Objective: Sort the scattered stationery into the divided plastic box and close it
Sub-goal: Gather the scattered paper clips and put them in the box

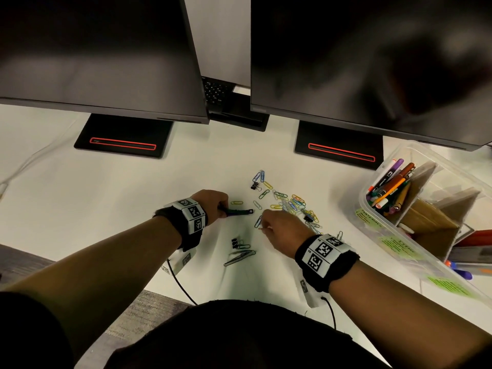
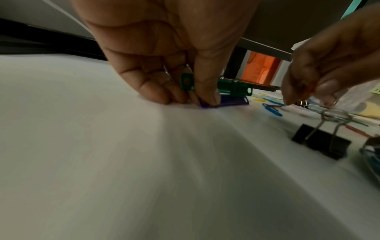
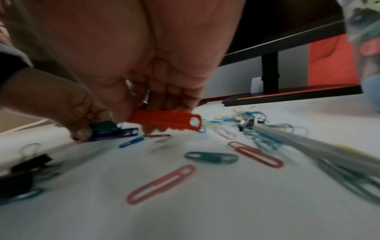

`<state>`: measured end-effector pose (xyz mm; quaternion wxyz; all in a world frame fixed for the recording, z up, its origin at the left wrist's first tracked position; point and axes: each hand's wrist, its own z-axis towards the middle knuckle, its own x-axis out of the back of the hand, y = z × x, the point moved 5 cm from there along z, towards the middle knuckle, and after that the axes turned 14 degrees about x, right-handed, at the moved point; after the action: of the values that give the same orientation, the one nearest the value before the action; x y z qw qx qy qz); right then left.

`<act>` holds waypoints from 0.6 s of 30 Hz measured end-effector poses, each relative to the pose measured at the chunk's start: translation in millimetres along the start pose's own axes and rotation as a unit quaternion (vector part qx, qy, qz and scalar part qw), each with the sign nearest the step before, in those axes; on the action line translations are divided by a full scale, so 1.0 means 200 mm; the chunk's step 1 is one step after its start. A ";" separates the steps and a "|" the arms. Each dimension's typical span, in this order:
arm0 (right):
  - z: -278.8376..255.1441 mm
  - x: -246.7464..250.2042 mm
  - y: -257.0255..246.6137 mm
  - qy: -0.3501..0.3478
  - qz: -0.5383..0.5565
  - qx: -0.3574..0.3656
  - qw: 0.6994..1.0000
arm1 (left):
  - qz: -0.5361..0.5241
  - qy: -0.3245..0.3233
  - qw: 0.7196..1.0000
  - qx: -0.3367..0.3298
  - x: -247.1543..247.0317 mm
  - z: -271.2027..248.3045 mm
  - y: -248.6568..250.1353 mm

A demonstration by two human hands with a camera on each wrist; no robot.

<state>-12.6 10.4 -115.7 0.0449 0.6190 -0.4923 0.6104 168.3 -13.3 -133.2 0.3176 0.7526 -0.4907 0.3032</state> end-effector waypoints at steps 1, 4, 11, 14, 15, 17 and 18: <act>0.00 -0.02 -0.05 -0.024 0.017 0.025 0.999 | -0.002 0.000 1.000 0.001 0.00 0.00 0.00; 0.03 -0.11 -0.14 -0.096 0.032 0.081 0.992 | -0.005 0.003 1.000 0.005 0.01 0.00 -0.02; 0.04 -0.23 -0.15 -0.134 -0.035 0.121 0.983 | -0.002 -0.006 0.999 0.033 0.02 -0.02 -0.14; 0.03 -0.21 -0.14 -0.111 -0.042 0.105 0.987 | 0.004 -0.010 0.999 0.042 0.02 -0.03 -0.16; 0.03 -0.20 -0.13 -0.099 -0.037 0.096 0.990 | 0.006 -0.011 0.999 0.041 0.02 -0.02 -0.16; 0.01 -0.14 -0.09 -0.060 -0.011 0.068 0.996 | 0.013 -0.014 0.999 0.038 0.02 -0.02 -0.16; 0.00 -0.10 -0.07 -0.031 0.013 0.048 0.998 | 0.014 -0.015 0.999 0.035 0.02 -0.01 -0.15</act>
<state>1.1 29.1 -124.8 -0.0084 0.6327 -0.4716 0.6142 196.4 -3.8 -133.7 0.2792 0.7607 -0.4949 0.3138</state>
